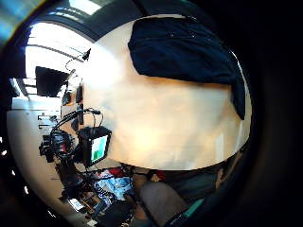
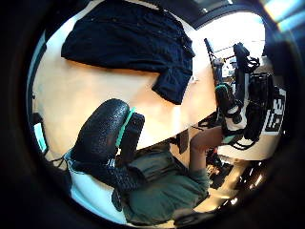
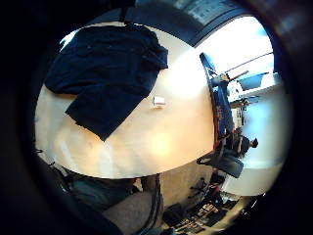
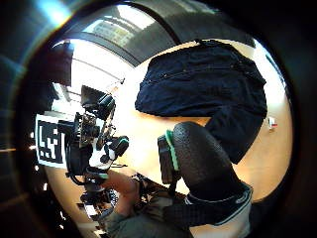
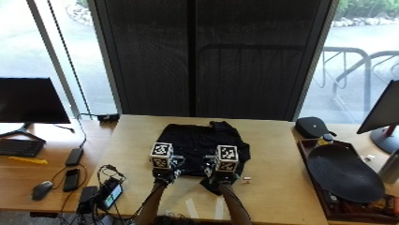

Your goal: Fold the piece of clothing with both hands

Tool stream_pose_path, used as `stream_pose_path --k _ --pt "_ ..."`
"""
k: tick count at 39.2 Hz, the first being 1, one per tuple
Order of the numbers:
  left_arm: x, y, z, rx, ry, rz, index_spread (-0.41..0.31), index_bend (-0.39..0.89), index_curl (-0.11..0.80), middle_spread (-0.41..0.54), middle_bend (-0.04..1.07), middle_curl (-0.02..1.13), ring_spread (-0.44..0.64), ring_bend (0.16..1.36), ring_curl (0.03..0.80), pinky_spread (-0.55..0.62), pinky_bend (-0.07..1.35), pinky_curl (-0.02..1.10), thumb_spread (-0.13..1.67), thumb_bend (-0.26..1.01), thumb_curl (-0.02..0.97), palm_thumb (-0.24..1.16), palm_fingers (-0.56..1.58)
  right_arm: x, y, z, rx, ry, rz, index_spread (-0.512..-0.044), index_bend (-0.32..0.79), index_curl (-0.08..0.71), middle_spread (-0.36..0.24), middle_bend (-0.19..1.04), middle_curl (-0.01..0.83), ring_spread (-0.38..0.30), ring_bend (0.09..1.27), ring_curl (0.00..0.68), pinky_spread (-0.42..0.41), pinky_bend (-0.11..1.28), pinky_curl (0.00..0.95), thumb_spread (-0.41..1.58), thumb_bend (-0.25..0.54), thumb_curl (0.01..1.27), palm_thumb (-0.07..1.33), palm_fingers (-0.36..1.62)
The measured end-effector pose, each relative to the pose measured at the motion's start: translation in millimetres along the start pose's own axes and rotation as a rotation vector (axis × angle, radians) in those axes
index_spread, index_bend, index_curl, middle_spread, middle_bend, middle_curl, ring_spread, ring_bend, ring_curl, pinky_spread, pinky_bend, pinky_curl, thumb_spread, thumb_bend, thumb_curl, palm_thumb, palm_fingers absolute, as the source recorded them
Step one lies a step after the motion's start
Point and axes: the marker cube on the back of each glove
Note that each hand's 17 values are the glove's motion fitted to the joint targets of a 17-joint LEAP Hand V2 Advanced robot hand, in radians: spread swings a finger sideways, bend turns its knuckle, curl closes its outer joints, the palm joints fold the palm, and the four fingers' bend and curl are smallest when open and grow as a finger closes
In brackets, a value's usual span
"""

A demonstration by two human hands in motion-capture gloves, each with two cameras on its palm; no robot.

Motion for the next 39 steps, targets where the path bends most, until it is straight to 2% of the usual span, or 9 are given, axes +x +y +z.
stream_pose_path --k 9,16,27,31,36,39 --pt "1 -8 -14 0.054 -0.022 -0.01 -0.105 0.16 0.282 0.043 0.19 0.3 0.25 0.48 0.24 0.43 0.24 0.17 1.09 -0.01 0.235 0.27 0.32 15 -9 -6 -0.002 0.033 0.03 -0.369 0.14 0.264 0.008 0.17 0.195 0.137 0.26 0.184 0.268 0.54 0.296 1.21 0.06 0.24 0.34 0.15" --pt "0 -20 -9 0.091 -0.009 0.008 -0.098 0.14 0.292 0.042 0.19 0.32 0.25 0.48 0.253 0.42 0.29 0.2 1.1 -0.02 0.253 0.27 0.32 38 -10 -5 -0.004 0.043 0.046 -0.363 0.13 0.259 0.017 0.17 0.215 0.143 0.29 0.206 0.269 0.57 0.317 1.21 0.019 0.26 0.34 0.12" --pt "-9 -41 30 0.025 -0.013 -0.087 -0.089 0.12 0.287 0.037 0.2 0.35 0.24 0.51 0.274 0.4 0.35 0.25 1.1 -0.02 0.273 0.27 0.3 69 -24 38 0.001 0.03 0.156 -0.36 0.13 0.247 0.029 0.17 0.231 0.157 0.32 0.229 0.256 0.67 0.349 1.18 -0.013 0.29 0.37 0.08" --pt "-5 -22 21 -0.042 -0.051 -0.119 -0.087 0.13 0.286 0.035 0.2 0.36 0.24 0.52 0.281 0.39 0.37 0.26 1.1 -0.02 0.279 0.28 0.3 73 -31 55 -0.018 0.041 0.16 -0.359 0.13 0.244 0.031 0.17 0.237 0.161 0.32 0.235 0.249 0.7 0.359 1.16 -0.014 0.3 0.39 0.08" --pt "-4 -34 42 -0.03 -0.059 -0.074 -0.084 0.13 0.288 0.034 0.21 0.37 0.23 0.53 0.287 0.38 0.38 0.27 1.1 -0.02 0.285 0.29 0.3 75 -42 89 -0.083 0.015 0.136 -0.345 0.13 0.242 0.032 0.18 0.247 0.163 0.33 0.243 0.233 0.73 0.366 1.15 -0.012 0.32 0.42 0.09" --pt "0 -38 59 -0.083 -0.045 -0.056 -0.083 0.14 0.291 0.028 0.21 0.38 0.23 0.53 0.289 0.38 0.37 0.27 1.1 -0.02 0.288 0.29 0.32 67 -35 88 -0.119 -0.005 0.108 -0.33 0.11 0.237 0.032 0.18 0.254 0.158 0.36 0.253 0.211 0.72 0.365 1.14 -0.014 0.32 0.43 0.08"
